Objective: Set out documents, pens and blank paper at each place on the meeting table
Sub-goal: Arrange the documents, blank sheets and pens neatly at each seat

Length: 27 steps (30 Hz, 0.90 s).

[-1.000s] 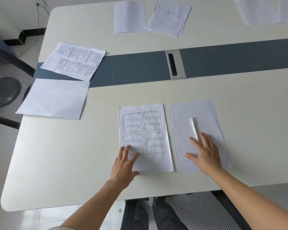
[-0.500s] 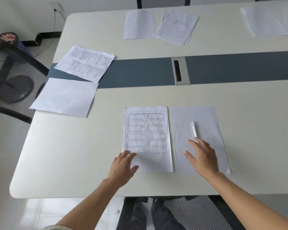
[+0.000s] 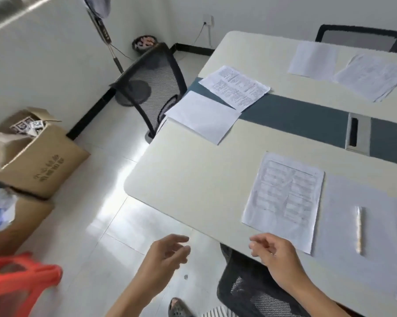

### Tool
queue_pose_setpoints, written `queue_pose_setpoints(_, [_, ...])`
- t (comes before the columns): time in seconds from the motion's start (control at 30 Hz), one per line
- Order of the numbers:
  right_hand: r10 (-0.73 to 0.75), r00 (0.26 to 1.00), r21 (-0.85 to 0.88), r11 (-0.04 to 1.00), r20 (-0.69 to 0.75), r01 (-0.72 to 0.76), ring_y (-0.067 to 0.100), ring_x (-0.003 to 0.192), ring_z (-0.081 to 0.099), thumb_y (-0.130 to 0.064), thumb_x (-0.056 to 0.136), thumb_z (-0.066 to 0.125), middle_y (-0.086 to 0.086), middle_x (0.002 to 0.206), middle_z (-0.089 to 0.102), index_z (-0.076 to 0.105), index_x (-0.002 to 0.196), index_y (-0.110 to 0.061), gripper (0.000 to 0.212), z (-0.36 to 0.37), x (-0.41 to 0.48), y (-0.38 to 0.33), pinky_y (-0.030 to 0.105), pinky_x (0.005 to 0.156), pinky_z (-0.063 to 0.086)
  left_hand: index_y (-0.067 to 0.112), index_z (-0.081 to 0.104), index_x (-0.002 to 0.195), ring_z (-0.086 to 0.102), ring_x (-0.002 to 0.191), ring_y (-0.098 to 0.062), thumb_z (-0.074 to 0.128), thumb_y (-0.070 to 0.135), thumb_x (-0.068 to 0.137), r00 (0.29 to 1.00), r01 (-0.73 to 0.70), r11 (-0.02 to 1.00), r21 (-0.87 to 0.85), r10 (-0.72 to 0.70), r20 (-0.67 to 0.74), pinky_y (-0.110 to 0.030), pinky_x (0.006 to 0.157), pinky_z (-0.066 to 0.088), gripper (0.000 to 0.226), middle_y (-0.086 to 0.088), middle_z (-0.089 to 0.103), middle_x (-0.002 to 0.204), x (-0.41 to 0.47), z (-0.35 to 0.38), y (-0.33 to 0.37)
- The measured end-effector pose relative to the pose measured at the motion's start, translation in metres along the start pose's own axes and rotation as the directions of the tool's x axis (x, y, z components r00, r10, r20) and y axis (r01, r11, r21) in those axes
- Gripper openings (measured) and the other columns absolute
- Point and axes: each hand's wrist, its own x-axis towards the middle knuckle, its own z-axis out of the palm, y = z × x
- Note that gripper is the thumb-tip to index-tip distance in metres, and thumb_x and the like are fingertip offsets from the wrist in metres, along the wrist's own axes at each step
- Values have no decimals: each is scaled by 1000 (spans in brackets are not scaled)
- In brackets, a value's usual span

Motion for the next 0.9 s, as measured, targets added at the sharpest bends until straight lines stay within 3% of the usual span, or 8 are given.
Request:
queue_pose_setpoints(0.23, [-64, 987, -44, 997, 146, 71, 13, 76, 72, -20, 86, 72, -3, 74, 75, 75, 85, -27, 7, 119, -22, -72, 32, 76, 55, 23, 70, 97, 72, 77, -21, 71, 39, 65, 973, 33, 980, -198, -77, -219, -31, 68, 55, 36, -9, 75, 88, -85, -146, -84])
queue_pose_setpoints(0.43, [-135, 956, 19, 991, 259, 135, 14, 72, 73, -12, 85, 72, -2, 80, 77, 75, 89, -18, 8, 231, -40, -147, 27, 67, 51, 15, 70, 97, 72, 74, -22, 72, 37, 67, 866, -61, 930, -364, -132, -482, -30, 65, 53, 37, -11, 76, 84, -138, -245, -144])
queue_pose_setpoints(0.5, [-157, 939, 2, 986, 305, 164, 14, 71, 73, -10, 84, 73, -4, 81, 77, 75, 87, -19, 9, 260, -36, -170, 28, 67, 50, 12, 69, 98, 72, 75, -27, 74, 26, 78, 846, -73, 909, -410, -161, -507, -32, 65, 54, 25, -12, 76, 83, -141, -265, -157])
queue_pose_setpoints(0.6, [-174, 928, -22, 981, 329, 192, 15, 73, 73, -12, 84, 74, -5, 81, 77, 75, 87, -21, 9, 294, -13, -199, 30, 71, 50, 11, 69, 96, 72, 75, -29, 76, 35, 63, 837, -64, 890, -452, -199, -510, -33, 64, 55, 41, -11, 77, 82, -126, -294, -172])
queue_pose_setpoints(0.67, [-177, 927, -22, 981, 332, 195, 15, 73, 73, -12, 84, 73, -5, 82, 77, 75, 88, -20, 9, 315, 9, -217, 29, 71, 50, 10, 69, 97, 72, 80, -34, 73, 24, 76, 837, -57, 881, -470, -215, -503, -35, 66, 55, 25, -10, 77, 82, -107, -318, -177])
queue_pose_setpoints(0.7, [-175, 927, -21, 981, 332, 193, 14, 73, 73, -12, 84, 73, -5, 82, 77, 75, 88, -20, 8, 327, 20, -225, 29, 71, 50, 9, 69, 98, 72, 80, -33, 70, 13, 84, 838, -54, 879, -474, -218, -499, -35, 67, 54, 14, -10, 77, 82, -95, -332, -179])
queue_pose_setpoints(0.77, [-177, 929, -10, 982, 325, 190, 14, 73, 73, -12, 84, 73, -3, 81, 77, 75, 88, -19, 8, 352, 47, -243, 29, 70, 49, 9, 69, 99, 73, 73, -24, 62, 1, 89, 836, -52, 888, -457, -212, -506, -32, 66, 55, 14, -10, 77, 83, -70, -366, -180])
queue_pose_setpoints(0.9, [-182, 927, 10, 982, 329, 189, 17, 74, 72, -11, 84, 73, 1, 79, 77, 74, 90, -19, 9, 403, 111, -291, 25, 68, 50, 10, 68, 99, 72, 77, -27, 60, 1, 89, 835, -37, 906, -423, -204, -511, -28, 63, 54, 16, -8, 77, 83, -14, -441, -159])
